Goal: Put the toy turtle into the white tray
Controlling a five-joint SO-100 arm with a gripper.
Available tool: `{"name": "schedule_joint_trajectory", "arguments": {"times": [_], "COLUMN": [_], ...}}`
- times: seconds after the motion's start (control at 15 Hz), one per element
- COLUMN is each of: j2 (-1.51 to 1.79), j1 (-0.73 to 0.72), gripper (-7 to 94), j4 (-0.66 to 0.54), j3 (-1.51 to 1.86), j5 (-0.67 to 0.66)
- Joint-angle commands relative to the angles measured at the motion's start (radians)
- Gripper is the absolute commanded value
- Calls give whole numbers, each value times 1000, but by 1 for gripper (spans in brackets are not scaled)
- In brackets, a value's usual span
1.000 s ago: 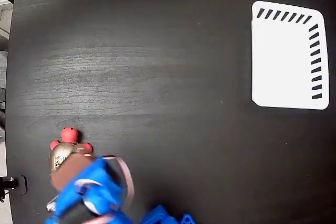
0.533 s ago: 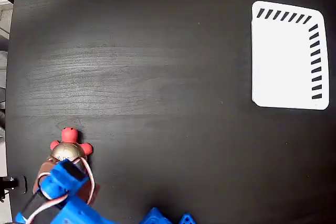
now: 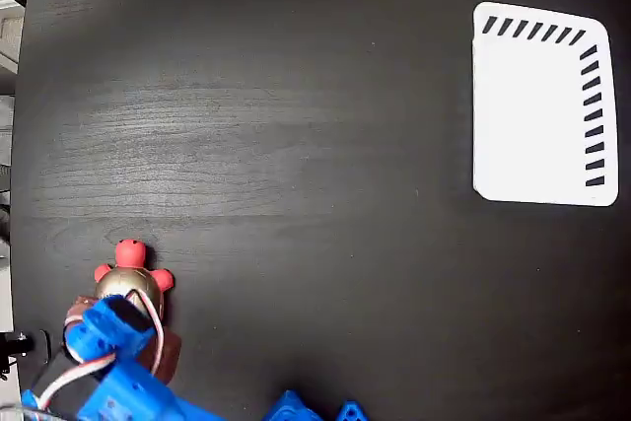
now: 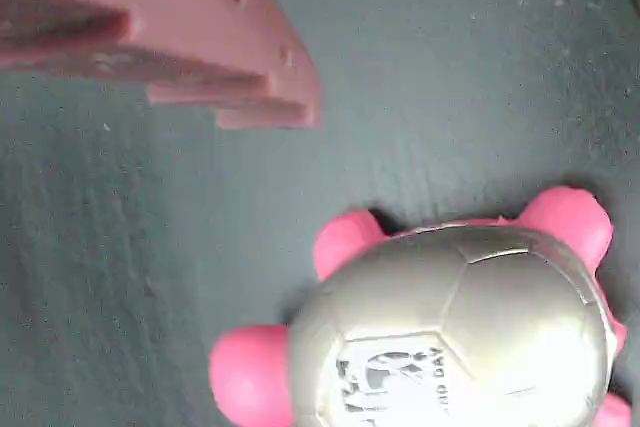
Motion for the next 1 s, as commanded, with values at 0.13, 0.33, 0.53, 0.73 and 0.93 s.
{"name": "schedule_joint_trajectory", "arguments": {"times": [0.13,0.33,0.53,0.73,0.93], "j2": [11,-9,-17,-23,-49], "j1": [-14,-26,-29,-31,-29], "gripper": [64,64,64,64,64], "j4": [-46,-81,-121,-140,-167], "j3": [28,72,121,152,167], "j5": [-32,-35,-44,-77,-106]}}
